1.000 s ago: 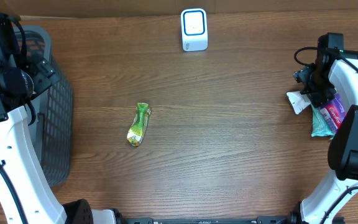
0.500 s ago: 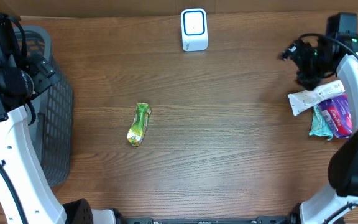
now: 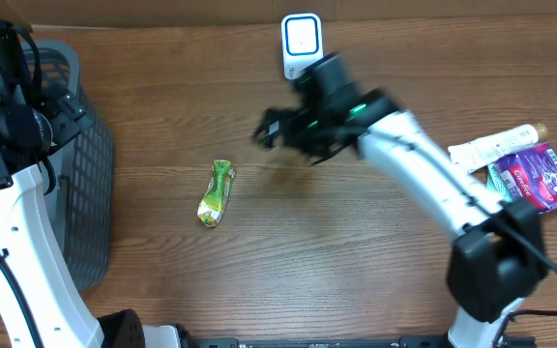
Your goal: Scan the item barcode
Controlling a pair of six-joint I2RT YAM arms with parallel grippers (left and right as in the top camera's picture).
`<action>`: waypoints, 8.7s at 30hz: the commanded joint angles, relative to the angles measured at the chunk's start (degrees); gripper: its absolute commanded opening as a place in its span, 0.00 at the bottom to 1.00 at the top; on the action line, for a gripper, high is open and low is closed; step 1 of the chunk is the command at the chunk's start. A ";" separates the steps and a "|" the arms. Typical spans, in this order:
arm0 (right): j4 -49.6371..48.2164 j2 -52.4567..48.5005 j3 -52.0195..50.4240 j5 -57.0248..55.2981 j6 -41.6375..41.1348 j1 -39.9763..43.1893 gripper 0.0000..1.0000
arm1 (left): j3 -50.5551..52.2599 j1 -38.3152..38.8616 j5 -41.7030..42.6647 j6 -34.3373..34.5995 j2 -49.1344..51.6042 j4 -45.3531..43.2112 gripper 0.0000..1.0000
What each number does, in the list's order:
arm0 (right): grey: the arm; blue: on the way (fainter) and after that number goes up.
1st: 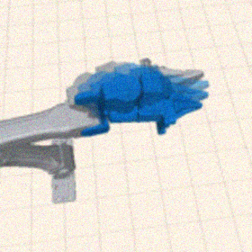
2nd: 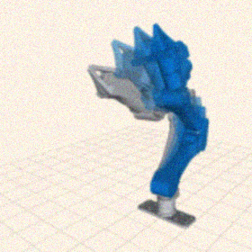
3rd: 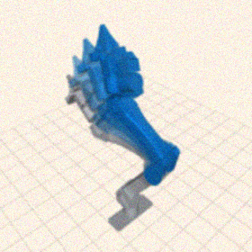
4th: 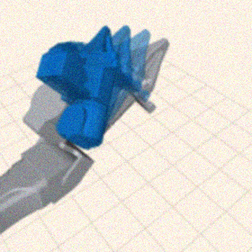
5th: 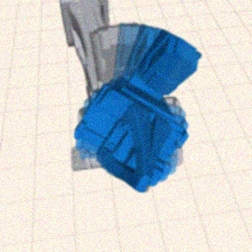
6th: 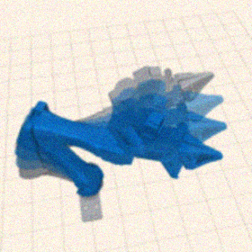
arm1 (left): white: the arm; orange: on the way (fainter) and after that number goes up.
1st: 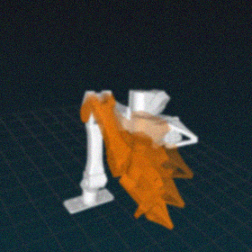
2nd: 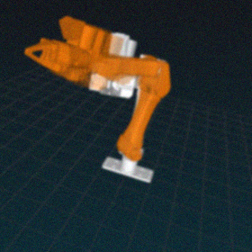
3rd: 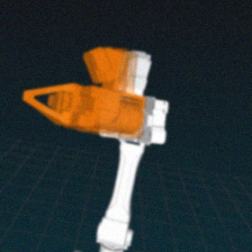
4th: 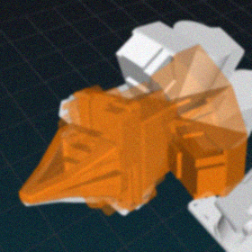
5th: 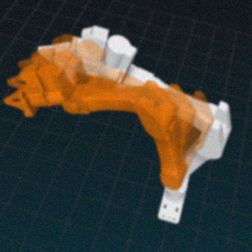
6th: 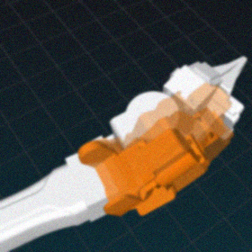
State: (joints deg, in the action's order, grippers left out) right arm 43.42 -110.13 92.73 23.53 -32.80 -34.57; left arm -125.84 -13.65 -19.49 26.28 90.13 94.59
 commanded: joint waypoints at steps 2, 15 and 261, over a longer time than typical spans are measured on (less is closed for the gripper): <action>-2.62 -4.24 -0.63 -8.94 -5.90 -6.47 0.99 | 0.13 -0.22 0.02 0.76 0.24 -0.11 1.00; -11.06 -14.10 -0.63 -12.39 -6.43 -15.04 0.74 | 0.13 -0.22 0.02 0.76 0.24 -0.11 1.00; 1.27 2.23 20.96 -43.95 46.51 3.06 0.04 | 0.13 0.17 0.04 0.76 0.50 -0.11 1.00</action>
State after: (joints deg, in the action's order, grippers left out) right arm 43.03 -118.28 111.79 -26.02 29.06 -32.71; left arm -125.82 -13.61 -19.51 26.28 90.19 94.56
